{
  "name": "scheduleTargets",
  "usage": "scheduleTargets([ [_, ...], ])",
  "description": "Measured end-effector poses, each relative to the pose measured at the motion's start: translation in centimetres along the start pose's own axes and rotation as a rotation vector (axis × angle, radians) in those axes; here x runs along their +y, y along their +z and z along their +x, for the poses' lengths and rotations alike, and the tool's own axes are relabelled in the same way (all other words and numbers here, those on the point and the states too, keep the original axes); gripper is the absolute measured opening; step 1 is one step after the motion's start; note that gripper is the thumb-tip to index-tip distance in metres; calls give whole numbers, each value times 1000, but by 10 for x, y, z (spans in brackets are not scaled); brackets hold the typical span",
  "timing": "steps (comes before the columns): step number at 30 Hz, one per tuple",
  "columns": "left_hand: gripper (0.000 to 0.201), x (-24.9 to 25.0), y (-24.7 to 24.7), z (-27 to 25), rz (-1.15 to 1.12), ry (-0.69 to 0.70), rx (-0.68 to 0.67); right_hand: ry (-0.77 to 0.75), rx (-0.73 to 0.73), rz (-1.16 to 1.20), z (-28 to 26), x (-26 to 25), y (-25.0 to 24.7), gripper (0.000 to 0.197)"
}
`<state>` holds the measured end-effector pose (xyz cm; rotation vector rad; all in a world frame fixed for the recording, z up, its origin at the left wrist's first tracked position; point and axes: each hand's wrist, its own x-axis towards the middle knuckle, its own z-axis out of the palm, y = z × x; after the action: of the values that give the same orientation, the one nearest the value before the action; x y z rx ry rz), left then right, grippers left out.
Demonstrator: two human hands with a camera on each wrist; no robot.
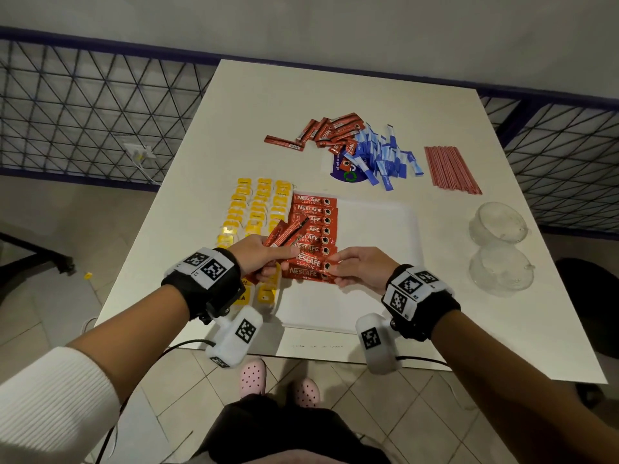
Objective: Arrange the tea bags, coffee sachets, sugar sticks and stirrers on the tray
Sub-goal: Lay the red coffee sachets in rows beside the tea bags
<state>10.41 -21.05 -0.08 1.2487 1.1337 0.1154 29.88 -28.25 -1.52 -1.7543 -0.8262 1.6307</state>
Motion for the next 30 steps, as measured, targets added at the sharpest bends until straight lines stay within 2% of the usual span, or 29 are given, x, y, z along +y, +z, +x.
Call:
scheduleTargets([
  [4, 37, -4, 4, 0, 98, -44, 45, 40, -9, 30, -2, 12, 4, 14],
  [9, 27, -9, 5, -3, 241, -56, 136, 94, 3, 11, -5, 27, 3, 13],
  [15, 37, -11, 6, -1, 352, -28, 265, 129, 22, -40, -7, 30, 4, 14],
  [22, 23, -8, 21, 2, 639, 18, 198, 168, 161, -119, 5, 34, 6, 11],
  [26, 40, -8, 31, 8, 845, 23, 119, 190, 179, -205, 8, 31, 8, 9],
  [30, 42, -8, 38, 13, 1058, 31, 90, 174, 175, -229, 11, 30, 9, 21],
])
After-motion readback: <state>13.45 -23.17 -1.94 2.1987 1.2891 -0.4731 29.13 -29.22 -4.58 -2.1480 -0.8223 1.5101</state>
